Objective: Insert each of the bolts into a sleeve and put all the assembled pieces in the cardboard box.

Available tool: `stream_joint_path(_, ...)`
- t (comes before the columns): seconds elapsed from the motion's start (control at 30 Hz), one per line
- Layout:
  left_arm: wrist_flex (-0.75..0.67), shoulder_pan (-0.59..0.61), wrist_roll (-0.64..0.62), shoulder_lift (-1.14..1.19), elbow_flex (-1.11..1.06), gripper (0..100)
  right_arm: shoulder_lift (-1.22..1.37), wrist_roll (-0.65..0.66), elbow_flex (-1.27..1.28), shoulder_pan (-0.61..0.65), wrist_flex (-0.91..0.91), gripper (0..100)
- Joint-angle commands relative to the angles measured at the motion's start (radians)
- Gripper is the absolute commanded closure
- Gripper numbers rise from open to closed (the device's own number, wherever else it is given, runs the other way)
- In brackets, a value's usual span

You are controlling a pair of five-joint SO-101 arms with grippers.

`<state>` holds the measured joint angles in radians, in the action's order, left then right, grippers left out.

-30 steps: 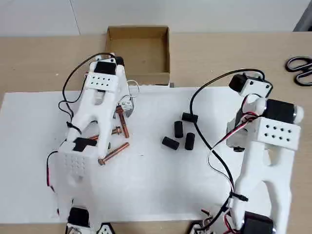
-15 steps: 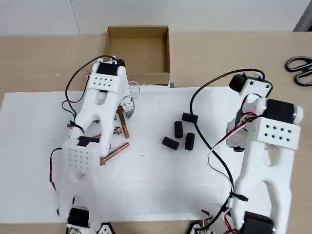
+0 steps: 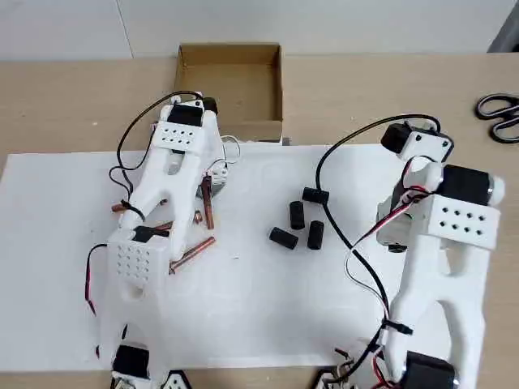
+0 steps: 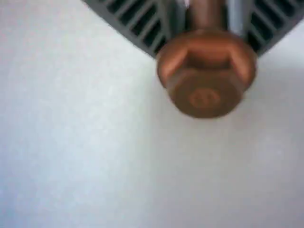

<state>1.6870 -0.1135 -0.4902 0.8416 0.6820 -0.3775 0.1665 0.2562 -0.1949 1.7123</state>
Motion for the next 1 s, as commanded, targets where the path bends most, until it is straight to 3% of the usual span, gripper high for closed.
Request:
stream_joint_path(0.0, 0.012, 0.014, 0.002, -0.005, 0.022, 100, -0.038, 0.005, -0.003, -0.007, 0.012, 99.5)
stream_joint_path(0.2, 0.068, 0.015, 0.002, -0.117, 0.130, 100, -0.062, 0.005, -0.006, -0.004, 0.015, 99.5)
stream_joint_path(0.43, 0.068, 0.012, 0.008, -0.365, 0.137, 100, -0.295, 0.012, -0.005, 0.022, 0.021, 99.5)
stream_joint_path(0.63, 0.068, 0.014, 0.178, -0.566, 0.058, 100, -0.473, 0.012, -0.005, 0.091, 0.022, 99.5)
stream_joint_path(0.97, 0.066, 0.012, 0.201, -1.057, -0.177, 100, -0.679, 0.003, 0.038, 0.093, 0.015, 99.6)
